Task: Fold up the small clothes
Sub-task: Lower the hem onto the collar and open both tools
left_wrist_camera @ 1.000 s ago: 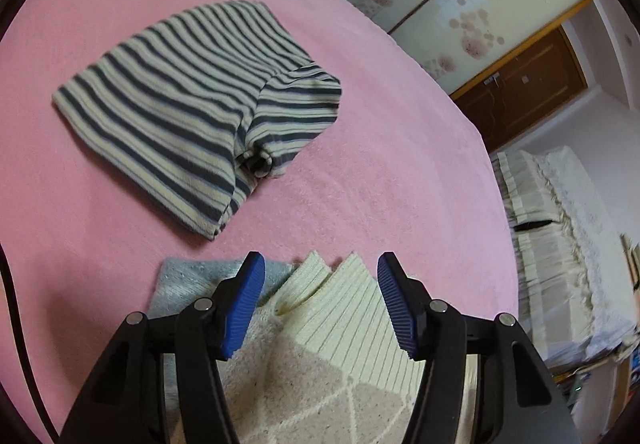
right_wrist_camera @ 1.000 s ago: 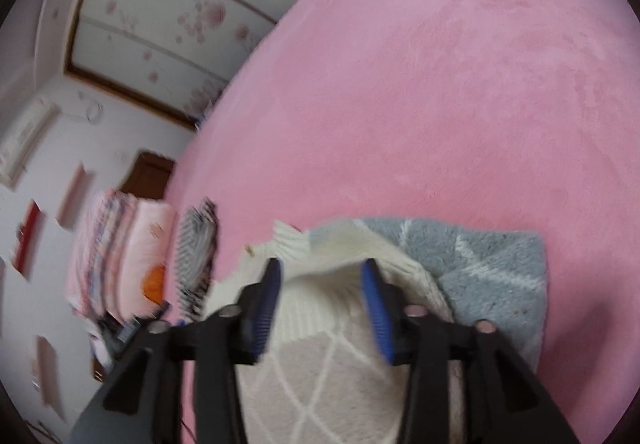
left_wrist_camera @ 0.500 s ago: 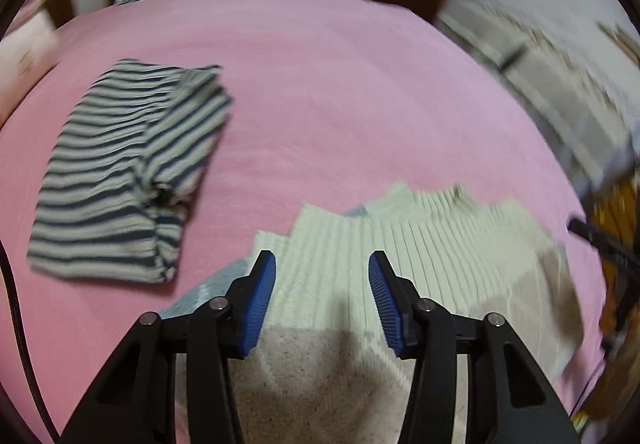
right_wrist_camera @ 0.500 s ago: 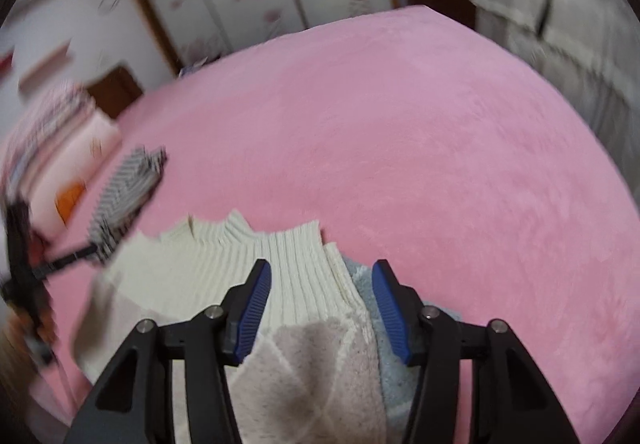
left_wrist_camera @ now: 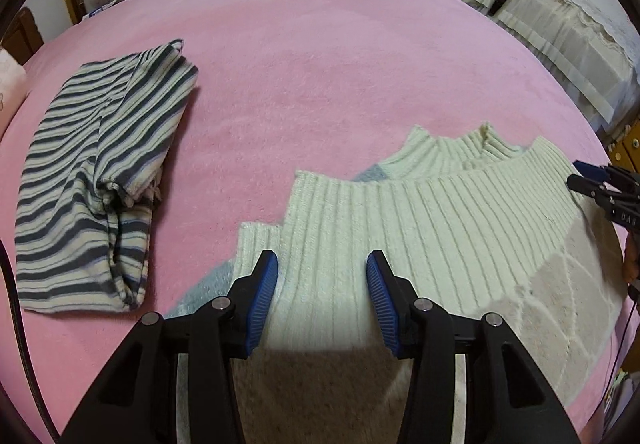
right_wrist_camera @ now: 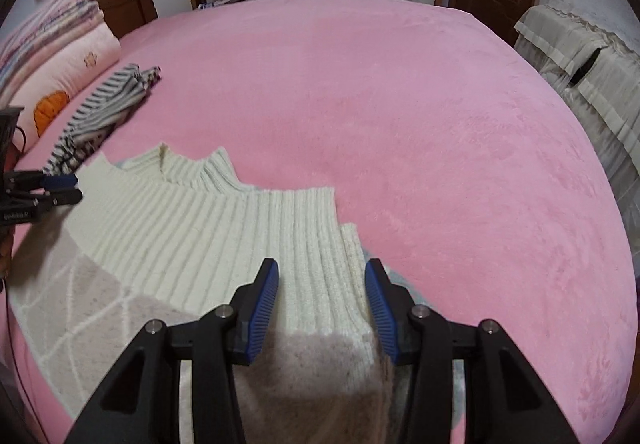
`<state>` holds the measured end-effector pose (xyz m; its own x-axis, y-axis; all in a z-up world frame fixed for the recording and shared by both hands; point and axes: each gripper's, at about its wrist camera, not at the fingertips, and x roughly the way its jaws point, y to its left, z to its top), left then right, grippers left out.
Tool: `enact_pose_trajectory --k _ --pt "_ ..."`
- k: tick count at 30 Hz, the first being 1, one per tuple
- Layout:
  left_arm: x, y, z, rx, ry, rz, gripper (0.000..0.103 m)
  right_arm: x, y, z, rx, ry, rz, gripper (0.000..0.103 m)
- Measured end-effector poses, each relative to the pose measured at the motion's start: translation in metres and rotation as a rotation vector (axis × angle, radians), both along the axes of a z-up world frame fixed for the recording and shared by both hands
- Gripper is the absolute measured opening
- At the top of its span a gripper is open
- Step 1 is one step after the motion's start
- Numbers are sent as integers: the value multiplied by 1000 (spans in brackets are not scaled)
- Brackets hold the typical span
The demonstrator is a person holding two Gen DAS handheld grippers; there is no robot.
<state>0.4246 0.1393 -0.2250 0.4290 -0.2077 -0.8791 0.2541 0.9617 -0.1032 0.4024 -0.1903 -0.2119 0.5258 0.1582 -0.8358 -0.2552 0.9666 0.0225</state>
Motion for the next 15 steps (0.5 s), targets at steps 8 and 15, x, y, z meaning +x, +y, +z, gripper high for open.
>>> enact_pose_trajectory --k 8,15 --pt "-7 -10 -1 71 -33 -10 8 -1 8 -5 -42 -13 16 9" --pt "-19 -9 11 219 -155 112 6 -4 -8 3 -55 -68 -126 8"
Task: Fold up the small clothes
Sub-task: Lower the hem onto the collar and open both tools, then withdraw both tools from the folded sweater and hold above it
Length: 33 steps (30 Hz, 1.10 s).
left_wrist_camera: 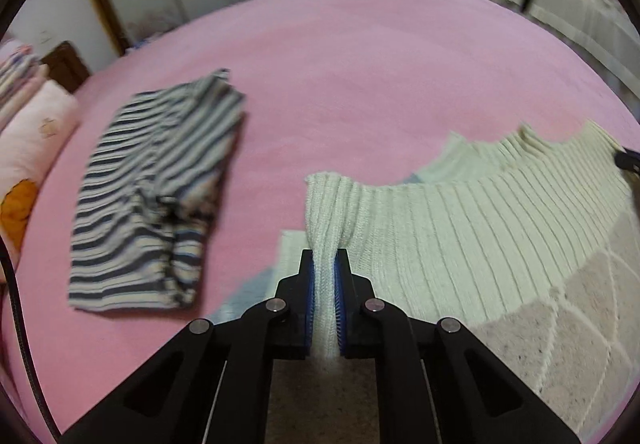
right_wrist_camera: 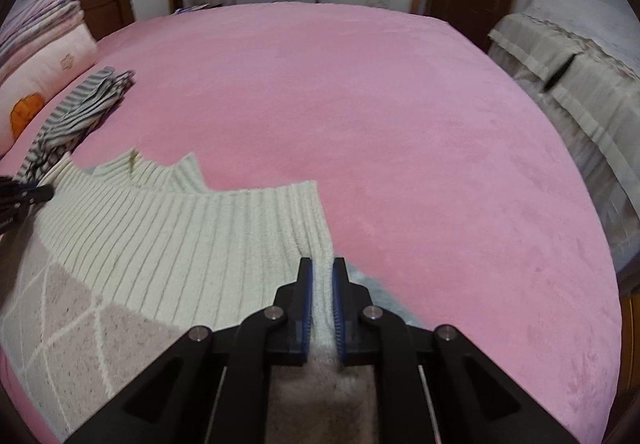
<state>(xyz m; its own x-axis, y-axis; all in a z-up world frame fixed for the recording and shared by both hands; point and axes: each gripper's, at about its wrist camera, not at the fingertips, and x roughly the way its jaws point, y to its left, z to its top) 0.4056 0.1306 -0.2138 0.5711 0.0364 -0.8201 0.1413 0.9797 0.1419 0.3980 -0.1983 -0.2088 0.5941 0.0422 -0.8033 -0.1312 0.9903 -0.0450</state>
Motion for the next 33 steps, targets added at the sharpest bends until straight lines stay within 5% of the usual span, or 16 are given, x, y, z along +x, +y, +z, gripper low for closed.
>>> enact_pose_trajectory --k 6,14,22,25,29,33 --pt "-9 4 3 46 -81 63 7 0 -5 -1 -43 -29 -71 8" --pt "6 -9 -33 179 -64 120 7 11 -8 -28 -106 -20 -140 8" --pt "9 -9 -41 216 -73 145 12 17 -3 -35 -160 -1 -149 8" --pt "10 -8 -36 231 -58 150 26 14 3 -27 -167 6 -115 10" --pt "6 3 -20 206 -46 206 81 7 3 -10 -101 29 -74 14" --pt "-3 10 0 137 6 232 82 -9 3 16 -39 22 -73 25"
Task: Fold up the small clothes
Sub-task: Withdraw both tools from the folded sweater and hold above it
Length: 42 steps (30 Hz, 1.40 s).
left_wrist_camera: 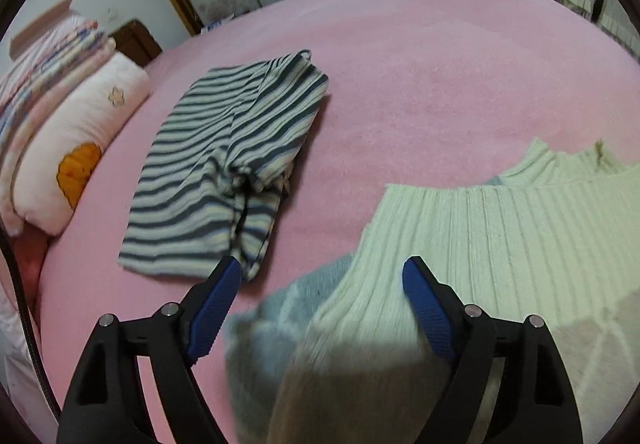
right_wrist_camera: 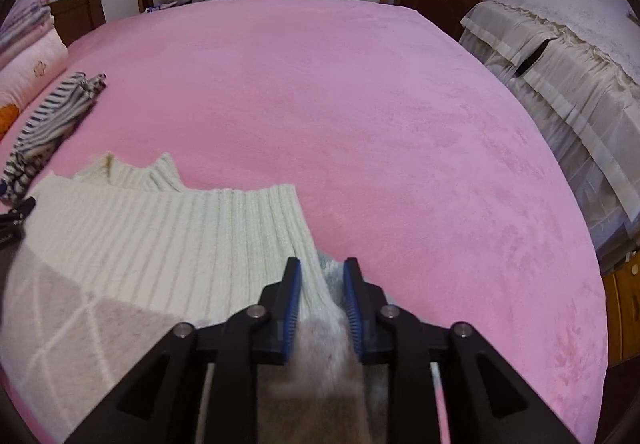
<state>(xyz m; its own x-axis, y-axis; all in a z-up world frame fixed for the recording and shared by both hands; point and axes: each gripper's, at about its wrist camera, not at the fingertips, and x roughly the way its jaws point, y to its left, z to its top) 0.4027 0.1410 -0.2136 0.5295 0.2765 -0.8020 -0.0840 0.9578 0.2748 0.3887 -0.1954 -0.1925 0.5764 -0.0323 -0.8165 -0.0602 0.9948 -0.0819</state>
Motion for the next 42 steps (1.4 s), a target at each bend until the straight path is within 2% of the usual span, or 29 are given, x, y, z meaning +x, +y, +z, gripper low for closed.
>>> enact_pose_trajectory --k 5,10,12,14,16,18,22,25,28,31,35,37,39,41,42 --pt "-29 -4 36 -67 -3 -17 82 -26 4 38 40 -43 0 25" --pt "-68 -31 73 -118 -38 -88 84 -55 16 64 93 -72 -19 25" --pt "-85 -45 83 -170 -75 -97 92 -68 26 70 140 -81 -7 25" --pt "-100 -57 85 -239 -118 -96 92 -80 40 72 180 -94 18 25" --pt "-113 -68 79 -290 -149 -76 92 -89 54 69 210 -104 44 25" --pt "-120 -75 67 -301 -168 -43 92 -98 73 59 214 -112 80 25" --pt "-131 -77 28 -244 -168 39 92 -107 102 23 201 -63 140 25" --pt "-133 -62 1 -196 -134 116 92 -110 108 -9 120 -18 151 25" --pt "-139 -33 -9 -223 -155 163 92 -119 95 -21 60 -45 142 25" --pt "-142 -14 -10 -232 -166 148 92 -125 70 -25 -1 -55 83 25" --pt "-145 -8 -9 -151 -182 117 89 -128 18 -30 -46 -57 -27 25" --pt "-146 1 -10 -92 -191 160 89 -131 -3 -31 -35 -62 -66 24" --pt "-146 19 -17 -160 -174 203 90 -134 -17 -32 -10 -66 -76 15" --pt "-147 38 -22 -250 -170 240 91 -136 -19 -35 -13 -68 -70 14" --pt "-148 42 -24 -267 -168 250 91 -136 -16 -36 -29 -72 -70 14"
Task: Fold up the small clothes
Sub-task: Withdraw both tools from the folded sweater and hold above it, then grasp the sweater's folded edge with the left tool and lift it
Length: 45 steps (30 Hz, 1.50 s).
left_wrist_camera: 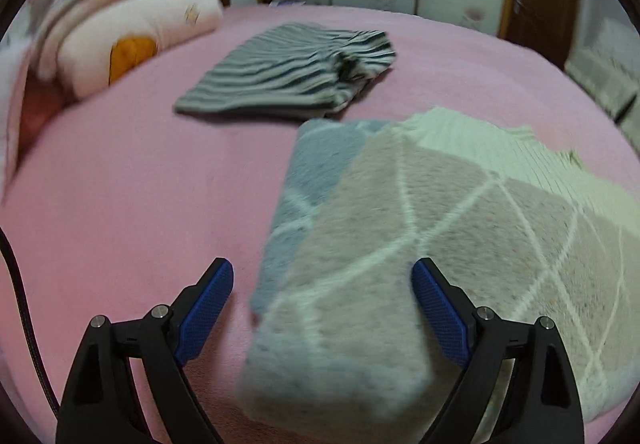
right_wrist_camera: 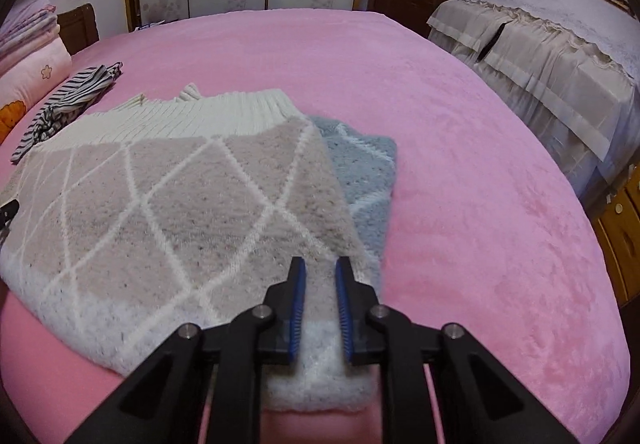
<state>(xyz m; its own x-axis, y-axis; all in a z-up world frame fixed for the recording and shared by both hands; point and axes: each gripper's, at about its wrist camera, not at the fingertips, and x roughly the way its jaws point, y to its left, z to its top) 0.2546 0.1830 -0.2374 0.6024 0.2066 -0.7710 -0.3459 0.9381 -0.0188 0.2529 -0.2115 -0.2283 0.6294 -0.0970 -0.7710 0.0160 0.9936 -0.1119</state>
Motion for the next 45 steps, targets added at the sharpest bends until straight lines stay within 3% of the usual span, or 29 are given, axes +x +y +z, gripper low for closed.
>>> enact_pose_trajectory --k 11,16,19,23,31,34,40,45 --pt "-3 7 -9 -48 3 2 92 -2 10 -4 -58 -6 -15 14" --pt "-1 3 4 -15 33 2 92 -1 19 1 -85 9 7 15" --pt "-7 2 18 -10 59 13 92 -1 19 9 -49 24 1 15" --pt "-27 3 37 -62 62 35 92 -5 21 20 39 28 -12 15" --pt "-64 7 42 -268 55 73 92 -12 52 47 125 -16 41 15" --pt "-69 1 42 -246 50 65 92 -9 66 59 156 -34 92 16" --pt "-61 -20 40 -100 42 6 92 24 97 69 145 -42 227 17" --pt "-47 -26 37 -84 55 -21 92 69 113 56 121 8 250 17"
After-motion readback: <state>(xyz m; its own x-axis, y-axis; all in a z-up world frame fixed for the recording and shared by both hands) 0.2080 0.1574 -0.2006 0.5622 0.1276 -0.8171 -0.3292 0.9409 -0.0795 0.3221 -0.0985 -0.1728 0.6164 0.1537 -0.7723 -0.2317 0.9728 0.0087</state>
